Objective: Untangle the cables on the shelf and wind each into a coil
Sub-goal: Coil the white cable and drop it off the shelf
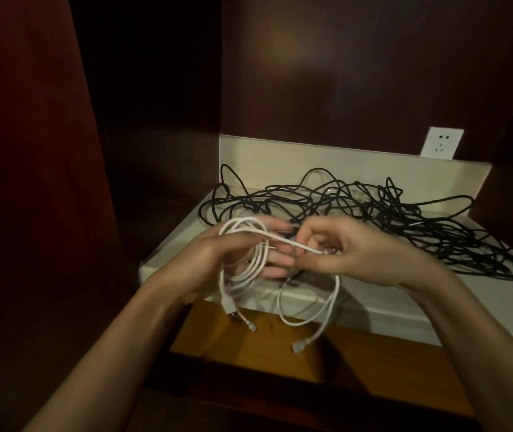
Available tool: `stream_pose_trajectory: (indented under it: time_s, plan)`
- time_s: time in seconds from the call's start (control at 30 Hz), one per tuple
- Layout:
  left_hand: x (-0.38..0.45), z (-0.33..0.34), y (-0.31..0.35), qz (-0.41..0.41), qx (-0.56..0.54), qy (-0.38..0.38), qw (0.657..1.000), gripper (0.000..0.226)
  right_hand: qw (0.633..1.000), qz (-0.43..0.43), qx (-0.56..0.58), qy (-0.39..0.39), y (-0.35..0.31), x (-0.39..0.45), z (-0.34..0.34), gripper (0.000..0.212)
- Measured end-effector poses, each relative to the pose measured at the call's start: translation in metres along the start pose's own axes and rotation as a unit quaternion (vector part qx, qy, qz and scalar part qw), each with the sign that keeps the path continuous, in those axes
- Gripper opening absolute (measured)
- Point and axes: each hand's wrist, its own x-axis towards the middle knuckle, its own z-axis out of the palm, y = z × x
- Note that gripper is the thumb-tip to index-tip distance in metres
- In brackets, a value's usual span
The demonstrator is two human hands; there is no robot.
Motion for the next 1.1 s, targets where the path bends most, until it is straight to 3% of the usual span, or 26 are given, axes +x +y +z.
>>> stream_pose_trajectory:
  time_s: [0.1,0.27,0.37,0.57,0.63,0.7,0.77,0.87,0.93,1.0,1.1]
  plan:
    - [0.003,-0.002,-0.001,0.042,0.014,0.020,0.999,0.043,0.996,0.026,0.084,0.020,0.009,-0.004,-0.002,0.015]
    - [0.007,-0.010,0.001,0.043,-0.026,0.037,0.998,0.015,0.999,0.040,0.010,0.028,0.012,-0.011,-0.010,0.031]
    - [0.009,-0.013,0.005,0.062,-0.128,0.033,0.989,0.012,0.992,0.027,-0.022,0.123,0.014,-0.011,-0.016,0.037]
    - [0.008,-0.020,0.018,0.157,-0.240,0.044,0.957,0.011,0.967,0.072,0.079,0.233,0.031,-0.012,-0.013,0.041]
    - [0.007,-0.025,0.021,0.176,-0.270,0.079,0.943,0.007,0.957,0.100,0.039,0.269,0.047,-0.014,-0.012,0.041]
    - [0.007,-0.026,0.022,0.186,-0.296,0.113,0.930,0.003,0.943,0.127,-0.107,0.289,0.063,-0.015,-0.008,0.039]
    - [0.010,-0.023,0.019,0.184,-0.293,0.135,0.928,0.003,0.924,0.151,-0.250,0.248,0.069,-0.014,0.000,0.035]
    - [0.020,-0.011,0.015,0.160,-0.272,0.133,0.940,0.010,0.921,0.154,-0.342,0.104,0.050,-0.006,0.017,0.027]
    - [0.029,0.000,0.014,0.146,-0.266,0.135,0.943,0.016,0.906,0.138,-0.400,0.020,0.035,0.001,0.023,0.047]
    - [0.037,0.009,0.014,0.147,-0.241,0.154,0.947,0.021,0.921,0.117,-0.372,-0.013,0.013,0.002,0.024,0.058]
    - [0.046,0.016,0.018,0.200,-0.197,0.188,0.941,0.026,0.958,0.030,-0.283,0.032,-0.017,-0.002,0.030,0.052]
